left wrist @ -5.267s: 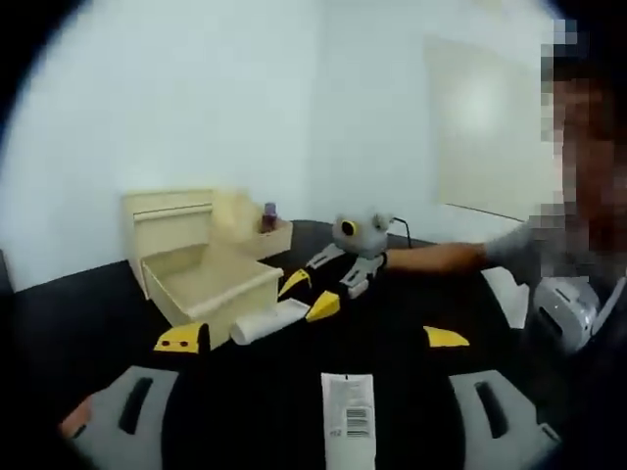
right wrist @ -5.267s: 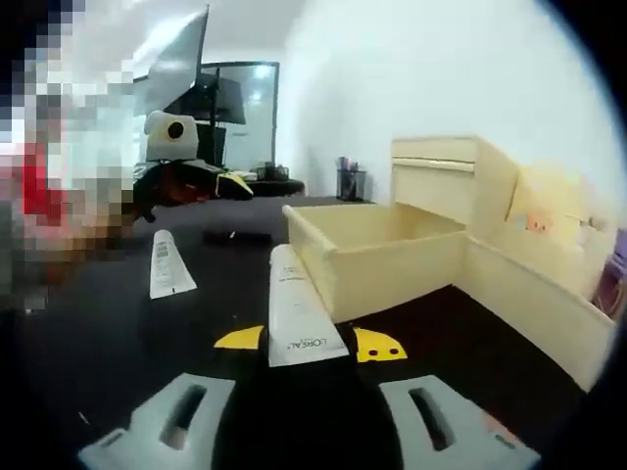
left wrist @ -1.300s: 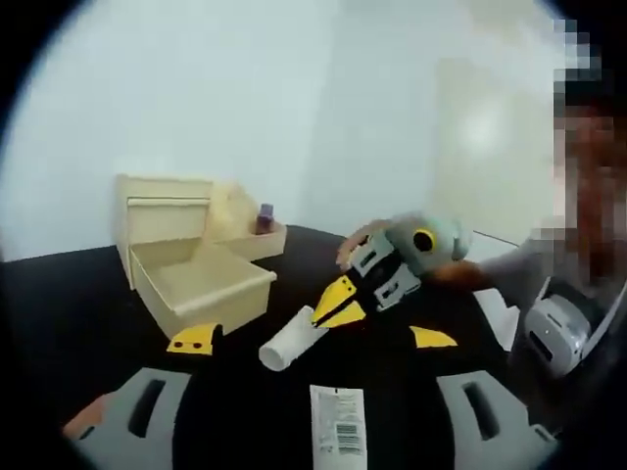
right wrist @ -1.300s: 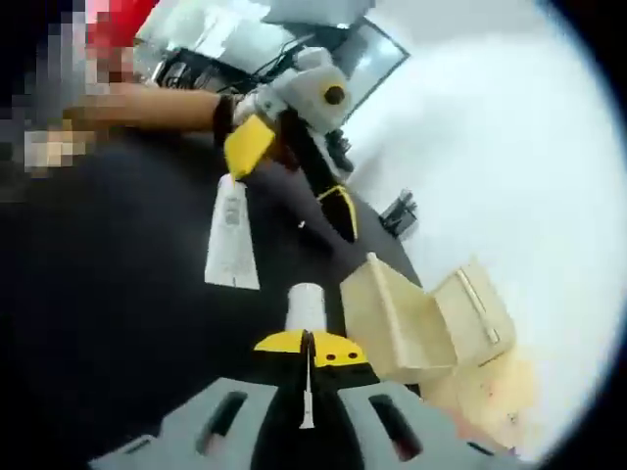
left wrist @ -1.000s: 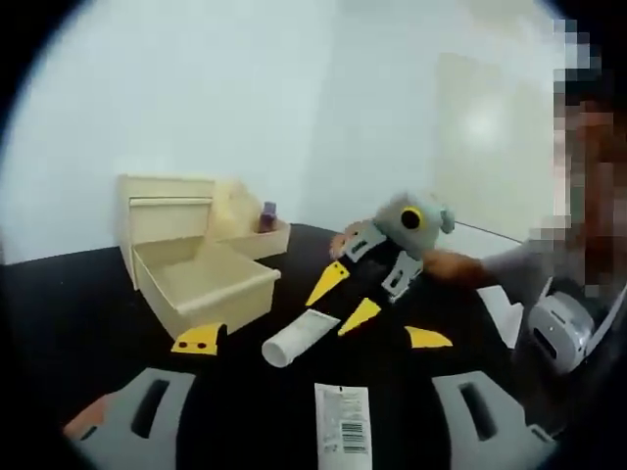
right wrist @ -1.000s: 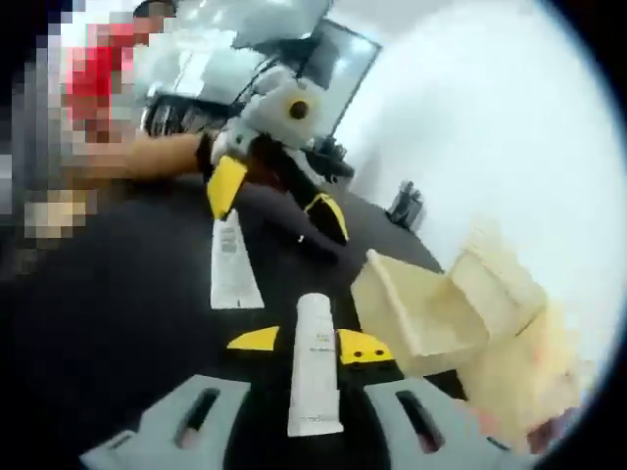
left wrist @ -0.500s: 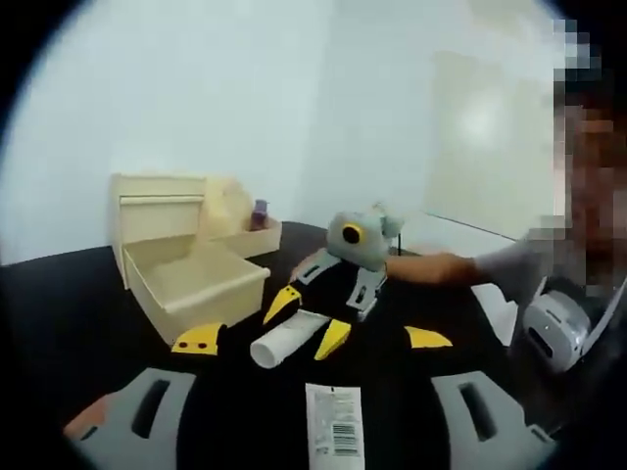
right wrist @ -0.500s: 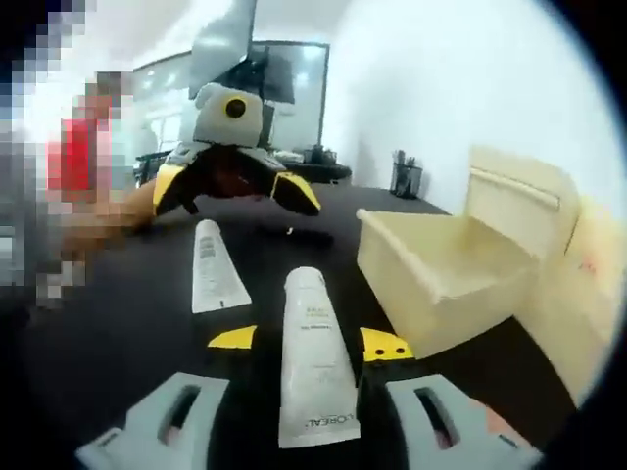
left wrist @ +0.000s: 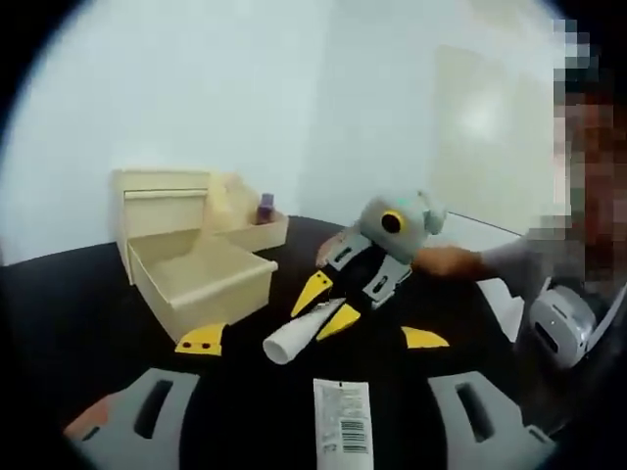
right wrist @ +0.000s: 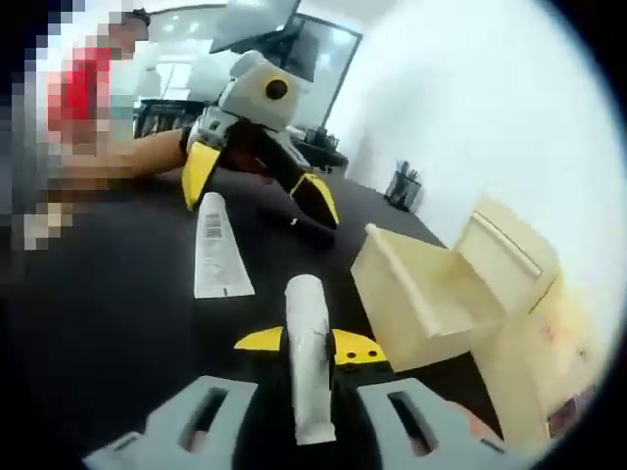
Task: Open the drawer, pick up the cosmetic bottles from the table one by one, place them into the drawer, release the gripper, close the drawer, and move the gripper away
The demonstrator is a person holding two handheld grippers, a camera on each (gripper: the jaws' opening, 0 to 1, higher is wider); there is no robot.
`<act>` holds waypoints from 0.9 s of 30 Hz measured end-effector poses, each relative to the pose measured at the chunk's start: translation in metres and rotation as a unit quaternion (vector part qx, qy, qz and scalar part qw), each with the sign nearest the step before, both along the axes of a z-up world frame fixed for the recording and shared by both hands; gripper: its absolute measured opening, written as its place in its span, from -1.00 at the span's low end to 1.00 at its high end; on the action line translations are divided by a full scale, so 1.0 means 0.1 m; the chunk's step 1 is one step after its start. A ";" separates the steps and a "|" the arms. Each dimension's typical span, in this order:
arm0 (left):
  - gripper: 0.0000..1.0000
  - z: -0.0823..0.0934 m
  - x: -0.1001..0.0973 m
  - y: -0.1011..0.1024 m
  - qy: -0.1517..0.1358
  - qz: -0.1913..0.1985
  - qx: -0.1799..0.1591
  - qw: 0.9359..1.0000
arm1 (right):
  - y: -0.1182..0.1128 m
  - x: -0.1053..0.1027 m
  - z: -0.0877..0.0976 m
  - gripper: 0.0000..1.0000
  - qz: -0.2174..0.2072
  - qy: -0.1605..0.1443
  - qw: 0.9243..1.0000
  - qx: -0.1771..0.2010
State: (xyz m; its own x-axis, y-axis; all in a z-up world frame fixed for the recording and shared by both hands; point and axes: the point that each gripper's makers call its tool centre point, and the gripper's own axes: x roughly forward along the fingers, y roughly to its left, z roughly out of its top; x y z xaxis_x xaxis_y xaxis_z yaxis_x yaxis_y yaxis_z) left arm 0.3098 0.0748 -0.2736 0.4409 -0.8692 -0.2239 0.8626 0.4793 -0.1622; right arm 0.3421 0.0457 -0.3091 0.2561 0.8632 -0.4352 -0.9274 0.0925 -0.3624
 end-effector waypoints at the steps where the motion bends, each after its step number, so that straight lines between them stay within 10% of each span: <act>1: 0.38 0.00 0.00 0.00 -0.001 0.000 0.000 1.000 | -0.01 0.00 0.02 -0.79 -0.003 0.005 1.000 -0.001; 10: 0.36 -0.01 -0.01 -0.01 -0.001 0.001 0.001 1.000 | -0.15 0.00 0.09 -0.82 -0.017 0.039 0.999 0.012; 16: 0.33 -0.01 0.03 -0.01 0.000 0.007 0.003 1.000 | -0.15 -0.06 0.56 -1.00 -0.001 -0.020 0.996 0.086; 21: 0.26 0.02 0.02 0.00 0.007 0.012 -0.010 1.000 | -0.19 -0.15 0.44 -1.00 0.016 -0.009 0.999 0.029; 27: 0.26 -0.03 0.02 -0.01 0.003 0.011 0.001 1.000 | -0.43 0.24 0.32 -0.73 -0.024 0.053 0.998 0.007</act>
State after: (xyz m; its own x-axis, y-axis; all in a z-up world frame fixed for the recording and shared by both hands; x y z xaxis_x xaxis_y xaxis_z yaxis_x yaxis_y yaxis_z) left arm 0.3119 0.0740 -0.2763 0.4587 -0.8587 -0.2284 0.8508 0.4986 -0.1659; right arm 0.3662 0.0031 -0.2775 0.2505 0.8572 -0.4499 -0.9547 0.1417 -0.2615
